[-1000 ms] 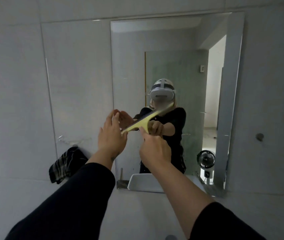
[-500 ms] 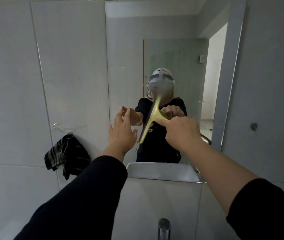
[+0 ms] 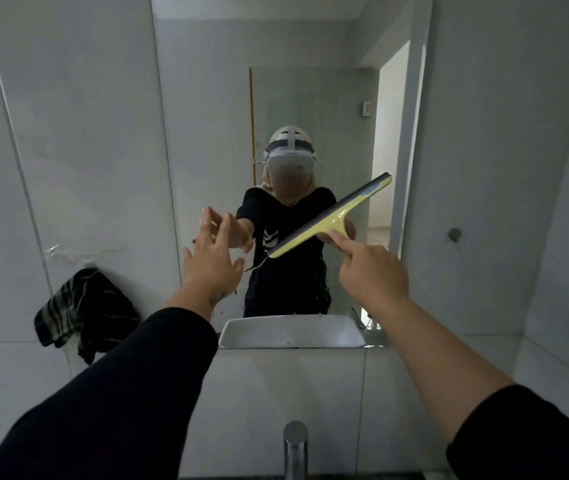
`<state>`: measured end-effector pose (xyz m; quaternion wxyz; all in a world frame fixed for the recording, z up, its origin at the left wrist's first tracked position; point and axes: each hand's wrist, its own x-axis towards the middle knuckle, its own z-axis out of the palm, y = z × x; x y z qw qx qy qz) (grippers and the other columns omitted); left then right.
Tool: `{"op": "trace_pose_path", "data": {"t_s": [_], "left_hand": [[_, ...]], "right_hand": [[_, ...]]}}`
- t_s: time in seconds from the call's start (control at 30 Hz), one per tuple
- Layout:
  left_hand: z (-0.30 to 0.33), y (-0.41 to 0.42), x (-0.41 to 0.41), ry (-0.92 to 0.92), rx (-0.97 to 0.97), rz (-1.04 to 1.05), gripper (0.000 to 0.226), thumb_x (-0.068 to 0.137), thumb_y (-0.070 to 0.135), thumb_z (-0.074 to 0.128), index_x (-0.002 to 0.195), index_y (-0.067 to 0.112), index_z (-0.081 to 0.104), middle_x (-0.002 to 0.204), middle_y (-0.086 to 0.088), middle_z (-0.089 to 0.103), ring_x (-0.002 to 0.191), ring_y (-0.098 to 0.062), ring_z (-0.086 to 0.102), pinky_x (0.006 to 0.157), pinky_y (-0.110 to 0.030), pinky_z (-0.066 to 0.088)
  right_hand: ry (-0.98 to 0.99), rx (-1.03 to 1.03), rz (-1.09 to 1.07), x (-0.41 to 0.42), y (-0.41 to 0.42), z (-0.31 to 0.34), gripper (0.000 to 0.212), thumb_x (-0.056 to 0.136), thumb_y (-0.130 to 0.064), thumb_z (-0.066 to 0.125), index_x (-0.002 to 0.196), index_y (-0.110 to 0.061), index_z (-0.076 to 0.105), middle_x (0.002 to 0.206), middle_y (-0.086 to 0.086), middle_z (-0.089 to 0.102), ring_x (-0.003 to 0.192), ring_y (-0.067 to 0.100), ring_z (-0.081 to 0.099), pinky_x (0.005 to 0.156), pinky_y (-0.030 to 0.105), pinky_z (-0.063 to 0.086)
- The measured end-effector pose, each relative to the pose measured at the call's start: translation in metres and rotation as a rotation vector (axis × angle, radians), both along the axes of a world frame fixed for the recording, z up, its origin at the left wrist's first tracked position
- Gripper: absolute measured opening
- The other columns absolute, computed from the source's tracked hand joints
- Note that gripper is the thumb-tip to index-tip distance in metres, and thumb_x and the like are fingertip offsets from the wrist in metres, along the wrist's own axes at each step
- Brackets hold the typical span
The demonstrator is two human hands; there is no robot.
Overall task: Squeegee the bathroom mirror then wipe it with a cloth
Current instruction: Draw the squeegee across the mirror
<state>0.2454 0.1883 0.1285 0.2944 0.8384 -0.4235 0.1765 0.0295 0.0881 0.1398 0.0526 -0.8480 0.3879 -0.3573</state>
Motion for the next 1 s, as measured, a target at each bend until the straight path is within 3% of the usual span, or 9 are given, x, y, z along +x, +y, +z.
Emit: {"op": "trace_pose_path", "data": {"t_s": [0.13,0.23,0.4,0.53,0.67,0.8,0.9,1.0], "left_hand": [[-0.002,-0.001,0.001,-0.008,-0.009,-0.011,0.086,0.09,0.03,0.058,0.151,0.031,-0.003,0.158,-0.001,-0.023,0.147,-0.03,0.013,0.117,-0.056,0.011],[-0.003,-0.002,0.003,-0.016,-0.022,-0.016,0.086,0.09,0.03,0.059,0.151,0.03,-0.002,0.158,0.0,-0.023,0.147,-0.031,0.013,0.117,-0.056,0.012],[-0.005,-0.001,0.005,-0.039,-0.031,-0.023,0.085,0.09,0.028,0.059,0.151,0.029,0.0,0.158,-0.001,-0.021,0.146,-0.03,0.013,0.117,-0.055,0.016],[-0.001,0.002,0.007,-0.031,-0.012,-0.031,0.083,0.09,0.028,0.058,0.151,0.029,0.002,0.159,-0.001,-0.018,0.145,-0.032,0.018,0.117,-0.054,0.017],[0.003,0.015,0.014,-0.044,-0.027,-0.009,0.081,0.089,0.026,0.058,0.151,0.027,0.005,0.16,-0.002,-0.007,0.142,-0.032,0.024,0.115,-0.055,0.021],[0.005,0.032,0.021,-0.024,-0.046,0.064,0.076,0.091,0.024,0.056,0.151,0.023,0.008,0.161,-0.002,-0.006,0.145,-0.028,0.019,0.117,-0.053,0.015],[0.002,0.045,0.025,-0.019,-0.031,0.089,0.074,0.091,0.023,0.055,0.151,0.019,0.011,0.161,-0.001,-0.005,0.145,-0.027,0.017,0.117,-0.054,0.015],[-0.009,0.059,0.03,-0.001,-0.023,0.105,0.074,0.091,0.023,0.054,0.151,0.019,0.01,0.161,-0.001,-0.006,0.147,-0.026,0.013,0.118,-0.053,0.014]], "right_hand": [[-0.177,0.137,0.032,0.007,0.004,-0.019,0.052,0.098,-0.018,0.038,0.139,-0.049,0.04,0.089,0.007,0.065,0.071,0.021,0.05,0.06,0.027,0.041],[-0.295,0.231,0.036,0.016,0.01,-0.034,0.052,0.097,-0.014,0.036,0.139,-0.045,0.041,0.072,-0.001,0.055,0.057,0.014,0.045,0.045,0.023,0.03],[-0.448,0.329,0.056,0.036,0.012,-0.057,0.055,0.097,-0.01,0.038,0.142,-0.042,0.039,0.07,-0.004,0.052,0.051,0.006,0.035,0.043,0.021,0.026],[-0.458,0.325,0.054,0.038,0.015,-0.061,0.056,0.096,-0.01,0.037,0.142,-0.042,0.038,0.069,-0.007,0.049,0.052,0.006,0.035,0.044,0.022,0.028],[-0.267,0.149,-0.036,0.028,0.033,-0.052,0.054,0.096,-0.013,0.037,0.14,-0.045,0.039,0.06,0.0,0.049,0.051,0.015,0.042,0.041,0.027,0.027],[0.057,-0.177,0.068,0.046,0.061,-0.051,0.048,0.1,-0.026,0.037,0.143,-0.047,0.033,0.078,0.004,0.059,0.063,0.026,0.053,0.05,0.029,0.031],[0.271,-0.354,0.186,0.07,0.078,-0.043,0.055,0.097,-0.015,0.043,0.145,-0.04,0.032,0.08,0.005,0.052,0.06,0.026,0.044,0.044,0.026,0.019],[0.457,-0.471,0.245,0.092,0.091,-0.033,0.061,0.095,-0.01,0.046,0.147,-0.032,0.023,0.079,0.005,0.046,0.062,0.023,0.044,0.044,0.027,0.021]]}}
